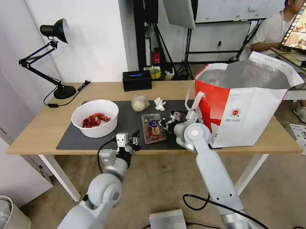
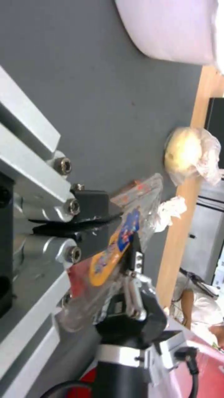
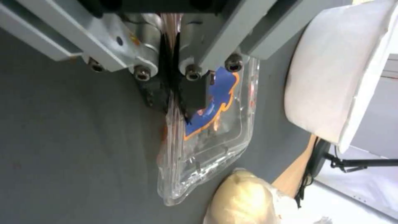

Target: Pick up the trash from the table and place it into the takeout bag.

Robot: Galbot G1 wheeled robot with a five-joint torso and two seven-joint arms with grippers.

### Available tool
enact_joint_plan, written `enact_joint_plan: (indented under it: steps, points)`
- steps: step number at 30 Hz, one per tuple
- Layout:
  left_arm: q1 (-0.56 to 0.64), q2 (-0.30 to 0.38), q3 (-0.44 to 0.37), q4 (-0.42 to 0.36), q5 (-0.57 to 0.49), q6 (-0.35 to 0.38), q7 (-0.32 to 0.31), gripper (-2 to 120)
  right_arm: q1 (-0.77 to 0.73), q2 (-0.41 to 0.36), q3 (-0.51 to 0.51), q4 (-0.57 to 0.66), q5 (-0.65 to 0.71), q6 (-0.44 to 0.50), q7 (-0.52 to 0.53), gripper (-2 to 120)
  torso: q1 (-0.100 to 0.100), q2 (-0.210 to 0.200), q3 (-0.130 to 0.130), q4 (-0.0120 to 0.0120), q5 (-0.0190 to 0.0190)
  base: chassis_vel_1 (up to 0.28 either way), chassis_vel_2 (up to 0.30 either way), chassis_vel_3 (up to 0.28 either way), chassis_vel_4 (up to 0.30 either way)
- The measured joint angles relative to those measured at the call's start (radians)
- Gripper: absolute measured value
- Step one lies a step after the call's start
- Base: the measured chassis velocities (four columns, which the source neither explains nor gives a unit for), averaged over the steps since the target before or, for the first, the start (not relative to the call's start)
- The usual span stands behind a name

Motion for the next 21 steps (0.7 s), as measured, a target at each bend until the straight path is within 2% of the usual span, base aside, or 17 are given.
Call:
enact_joint_plan:
  steps: [2,4,5,8,9,12,13,18,19,21]
  points:
    - [0.007,0.001,-0.003,-0.006,0.000,0.002,0.001,7,-0.001,-0.001,0.001,0.002,0.000,0.000,-0.002,0,0.000,0.000,0.000,0.0000,0.0000,0.000,0.000,0.000,0.000]
    - [0.026,0.000,-0.018,-0.022,0.001,0.003,0.002,20,-0.002,-0.008,0.005,0.012,0.001,0.001,-0.012,0,0.000,0.000,0.000,-0.0002,-0.0001,0.000,0.000,0.000,0.000]
    - [0.026,0.000,-0.018,-0.022,0.001,0.003,0.002,20,-0.002,-0.008,0.005,0.012,0.001,0.001,-0.012,0,0.000,0.000,0.000,-0.0002,-0.0001,0.000,0.000,0.000,0.000]
    - [0.050,-0.001,-0.038,-0.038,0.001,0.002,-0.001,33,-0.005,-0.013,0.012,0.029,-0.007,0.005,-0.026,0,0.000,0.000,0.000,-0.0002,-0.0001,0.000,0.000,0.000,0.000]
    - [0.050,-0.001,-0.038,-0.038,0.001,0.002,-0.001,33,-0.005,-0.013,0.012,0.029,-0.007,0.005,-0.026,0,0.000,0.000,0.000,-0.0002,-0.0001,0.000,0.000,0.000,0.000]
    - [0.072,-0.001,-0.055,-0.051,0.002,-0.001,-0.002,48,-0.011,-0.020,0.013,0.057,-0.019,0.009,-0.041,0,0.000,0.000,0.000,-0.0001,-0.0001,0.000,0.000,0.000,0.000]
    - [0.072,-0.001,-0.055,-0.051,0.002,-0.001,-0.002,48,-0.011,-0.020,0.013,0.057,-0.019,0.009,-0.041,0,0.000,0.000,0.000,-0.0001,-0.0001,0.000,0.000,0.000,0.000]
    - [0.094,-0.004,-0.072,-0.069,0.004,-0.002,-0.008,69,-0.015,-0.039,0.013,0.112,-0.036,0.010,-0.062,0,0.000,0.000,0.000,-0.0002,-0.0001,0.000,0.000,0.000,0.000]
    - [0.094,-0.004,-0.072,-0.069,0.004,-0.002,-0.008,69,-0.015,-0.039,0.013,0.112,-0.036,0.010,-0.062,0,0.000,0.000,0.000,-0.0002,-0.0001,0.000,0.000,0.000,0.000]
    - [0.110,-0.007,-0.085,-0.076,0.010,-0.003,-0.011,79,-0.021,-0.060,0.012,0.150,-0.049,0.015,-0.078,0,0.000,0.000,0.000,-0.0001,-0.0001,0.000,0.000,0.000,0.000]
